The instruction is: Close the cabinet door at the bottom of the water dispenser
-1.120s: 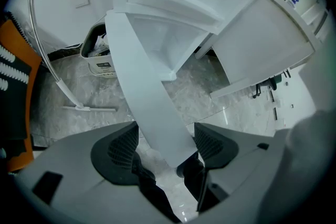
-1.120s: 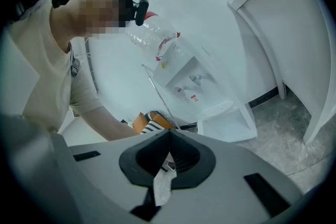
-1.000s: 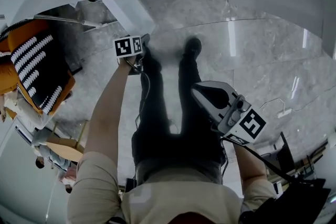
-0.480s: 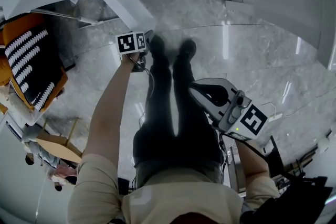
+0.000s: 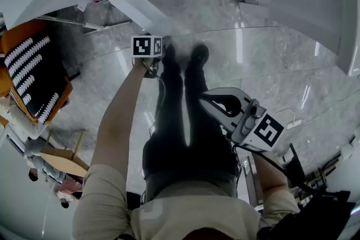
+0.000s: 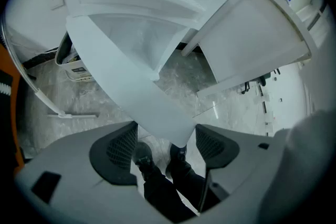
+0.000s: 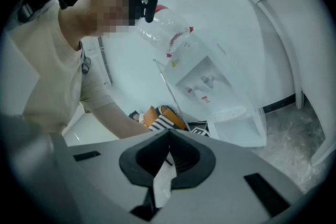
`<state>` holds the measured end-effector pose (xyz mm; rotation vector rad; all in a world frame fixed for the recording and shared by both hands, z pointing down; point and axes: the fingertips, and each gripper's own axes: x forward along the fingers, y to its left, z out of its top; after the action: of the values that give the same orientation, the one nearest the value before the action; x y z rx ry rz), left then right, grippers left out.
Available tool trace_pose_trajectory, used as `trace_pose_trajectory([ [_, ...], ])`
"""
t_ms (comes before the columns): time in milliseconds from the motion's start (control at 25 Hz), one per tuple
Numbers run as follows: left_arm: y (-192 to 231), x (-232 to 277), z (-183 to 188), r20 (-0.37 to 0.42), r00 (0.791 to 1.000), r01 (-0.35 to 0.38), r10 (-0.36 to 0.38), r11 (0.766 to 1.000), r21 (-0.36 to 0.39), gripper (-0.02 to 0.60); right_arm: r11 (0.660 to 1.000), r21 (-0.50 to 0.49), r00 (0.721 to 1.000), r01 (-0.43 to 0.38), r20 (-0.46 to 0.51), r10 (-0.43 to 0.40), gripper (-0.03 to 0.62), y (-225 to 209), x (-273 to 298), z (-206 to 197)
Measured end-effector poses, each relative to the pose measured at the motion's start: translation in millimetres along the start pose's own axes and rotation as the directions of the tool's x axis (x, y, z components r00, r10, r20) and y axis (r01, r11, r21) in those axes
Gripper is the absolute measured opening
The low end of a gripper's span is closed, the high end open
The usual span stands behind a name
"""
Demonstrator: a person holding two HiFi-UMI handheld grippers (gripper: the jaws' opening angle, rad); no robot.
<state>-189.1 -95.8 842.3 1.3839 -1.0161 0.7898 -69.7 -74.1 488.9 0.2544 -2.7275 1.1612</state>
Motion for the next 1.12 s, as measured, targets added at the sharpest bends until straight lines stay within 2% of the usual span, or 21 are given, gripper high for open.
trace_pose_trajectory([
  [200, -7, 5, 5, 0.002, 1.000, 0.009, -0.009, 1.000, 0.022, 0.313, 1.000, -0.017, 1.000, 0.000, -0.011, -0.001, 0.011, -2, -1, -6],
  [480, -10, 8, 10, -0.001, 1.000, 0.007, -0.007, 1.000, 0.029, 0.313, 1.000, 0.010, 1.000, 0.016, -0.023, -0.016, 0.011, -12, -5, -17],
  [680, -13, 14, 17, -0.020, 1.000, -0.005, 0.007, 0.997, 0.078, 0.312, 1.000, 0.014, 1.000, 0.006, 0.004, -0.006, 0.011, -15, -4, -10],
  [800, -16, 15, 22, -0.018, 1.000, 0.003, -0.002, 0.997, 0.077, 0.313, 1.000, 0.022, 1.000, 0.019, -0.001, -0.019, 0.011, -17, -6, -14],
  [880, -17, 16, 25, -0.022, 1.000, -0.002, 0.004, 0.995, 0.098, 0.311, 0.999, 0.023, 0.999, 0.033, -0.023, -0.033, 0.011, -20, -8, -21],
  [1120, -27, 23, 36, -0.039, 0.999, -0.010, 0.017, 0.987, 0.158, 0.311, 0.998, 0.023, 0.998, 0.062, -0.008, -0.062, 0.011, -33, -12, -17],
])
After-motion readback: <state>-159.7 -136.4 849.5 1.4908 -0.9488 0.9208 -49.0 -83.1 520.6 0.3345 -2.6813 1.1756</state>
